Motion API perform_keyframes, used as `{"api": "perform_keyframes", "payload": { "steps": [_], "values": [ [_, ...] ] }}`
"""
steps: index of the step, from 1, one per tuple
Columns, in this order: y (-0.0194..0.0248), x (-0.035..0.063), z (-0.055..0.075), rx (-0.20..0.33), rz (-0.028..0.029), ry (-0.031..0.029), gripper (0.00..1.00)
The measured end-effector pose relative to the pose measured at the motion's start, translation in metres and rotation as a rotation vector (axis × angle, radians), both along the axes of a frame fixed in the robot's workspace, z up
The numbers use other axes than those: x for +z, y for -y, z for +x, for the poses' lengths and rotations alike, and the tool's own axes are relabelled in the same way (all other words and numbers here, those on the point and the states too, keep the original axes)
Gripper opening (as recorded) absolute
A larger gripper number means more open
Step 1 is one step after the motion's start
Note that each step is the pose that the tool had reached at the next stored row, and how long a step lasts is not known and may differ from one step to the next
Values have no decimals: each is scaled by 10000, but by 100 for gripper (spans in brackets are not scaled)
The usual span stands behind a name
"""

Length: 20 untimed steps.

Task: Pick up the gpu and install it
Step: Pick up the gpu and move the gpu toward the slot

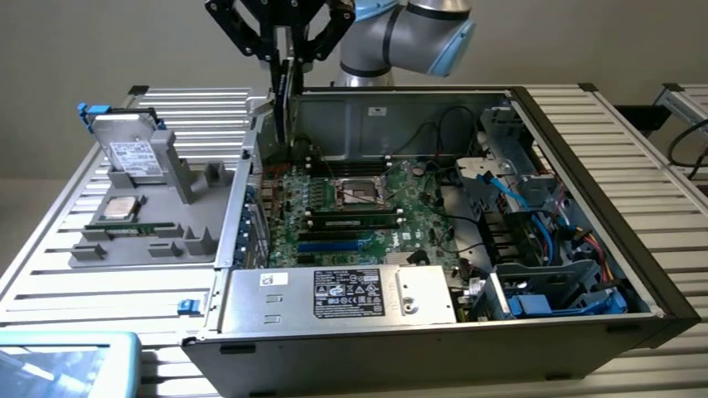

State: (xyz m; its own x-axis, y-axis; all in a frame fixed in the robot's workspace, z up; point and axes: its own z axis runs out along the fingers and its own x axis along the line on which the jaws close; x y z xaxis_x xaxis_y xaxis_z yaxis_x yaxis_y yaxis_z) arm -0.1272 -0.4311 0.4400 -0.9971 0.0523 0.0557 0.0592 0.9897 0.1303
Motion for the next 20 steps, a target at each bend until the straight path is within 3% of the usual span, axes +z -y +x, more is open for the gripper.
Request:
{"api": "perform_keyframes", "payload": {
  "steps": [13,20],
  "values": [
    [15,-20,593,1,0,-4,28],
    [16,-112,912,0,1,-3,28]
  ]
}}
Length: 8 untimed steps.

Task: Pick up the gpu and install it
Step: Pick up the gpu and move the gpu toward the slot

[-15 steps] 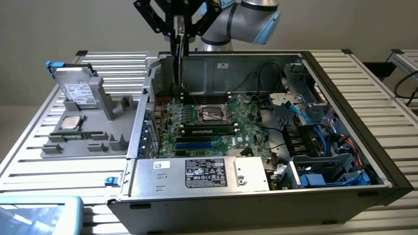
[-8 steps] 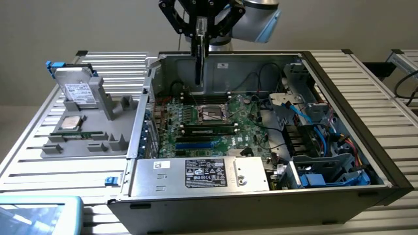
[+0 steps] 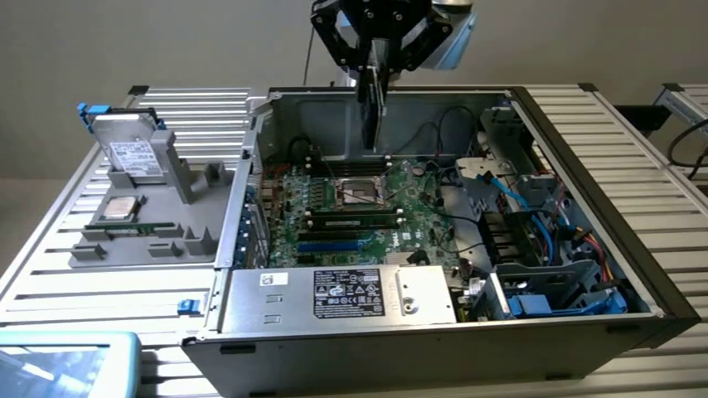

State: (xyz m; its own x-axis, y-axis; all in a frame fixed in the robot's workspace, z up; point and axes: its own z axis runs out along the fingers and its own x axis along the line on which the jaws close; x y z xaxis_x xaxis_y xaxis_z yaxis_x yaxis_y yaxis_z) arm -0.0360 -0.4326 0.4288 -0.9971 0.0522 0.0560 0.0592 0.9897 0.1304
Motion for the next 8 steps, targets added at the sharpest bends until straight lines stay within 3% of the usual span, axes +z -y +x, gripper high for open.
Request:
{"api": "perform_keyframes", "payload": {
  "steps": [8],
  "values": [
    [0,-76,323,1,-3,12,28]
  ]
}}
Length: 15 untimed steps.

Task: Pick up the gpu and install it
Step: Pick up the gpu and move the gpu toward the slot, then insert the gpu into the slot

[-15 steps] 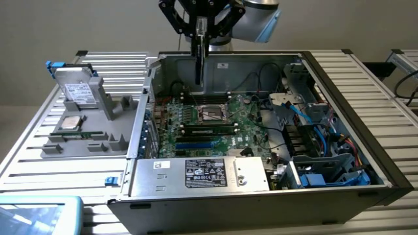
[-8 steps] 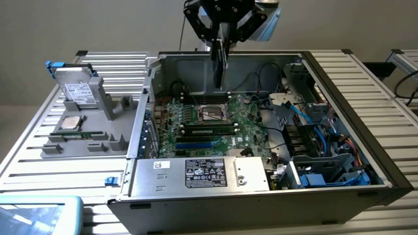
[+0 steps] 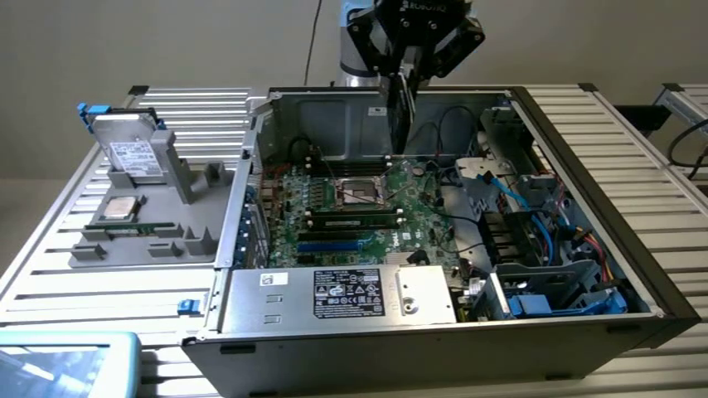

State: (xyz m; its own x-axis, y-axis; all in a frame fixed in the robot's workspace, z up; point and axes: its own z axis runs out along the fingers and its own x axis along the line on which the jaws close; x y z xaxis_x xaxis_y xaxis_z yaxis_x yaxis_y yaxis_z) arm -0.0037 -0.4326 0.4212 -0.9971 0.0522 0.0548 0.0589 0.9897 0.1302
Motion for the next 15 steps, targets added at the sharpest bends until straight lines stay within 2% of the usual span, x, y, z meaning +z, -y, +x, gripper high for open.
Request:
{"api": "perform_keyframes", "payload": {
  "steps": [10,15],
  "values": [
    [1,-1,2,21,0,1,28],
    [0,-2,3,781,42,0,28]
  ]
}}
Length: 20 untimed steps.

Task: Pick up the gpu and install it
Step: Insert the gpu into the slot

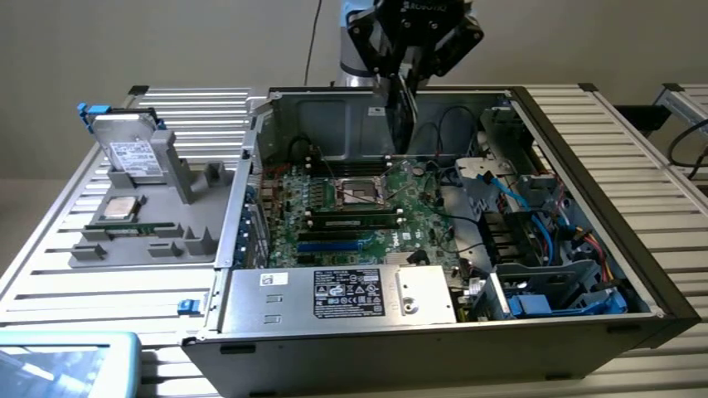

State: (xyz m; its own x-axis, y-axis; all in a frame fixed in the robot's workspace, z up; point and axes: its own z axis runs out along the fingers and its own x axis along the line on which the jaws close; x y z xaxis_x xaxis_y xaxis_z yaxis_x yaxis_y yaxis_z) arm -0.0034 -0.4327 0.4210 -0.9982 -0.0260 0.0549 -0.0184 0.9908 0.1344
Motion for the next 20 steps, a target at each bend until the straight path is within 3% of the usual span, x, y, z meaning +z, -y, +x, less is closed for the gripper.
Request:
{"api": "perform_keyframes", "payload": {
  "steps": [4,7,20],
  "values": [
    [0,0,0,725,40,0,28],
    [0,-1,0,1276,101,1,28],
    [0,-22,0,3566,181,18,28]
  ]
}}
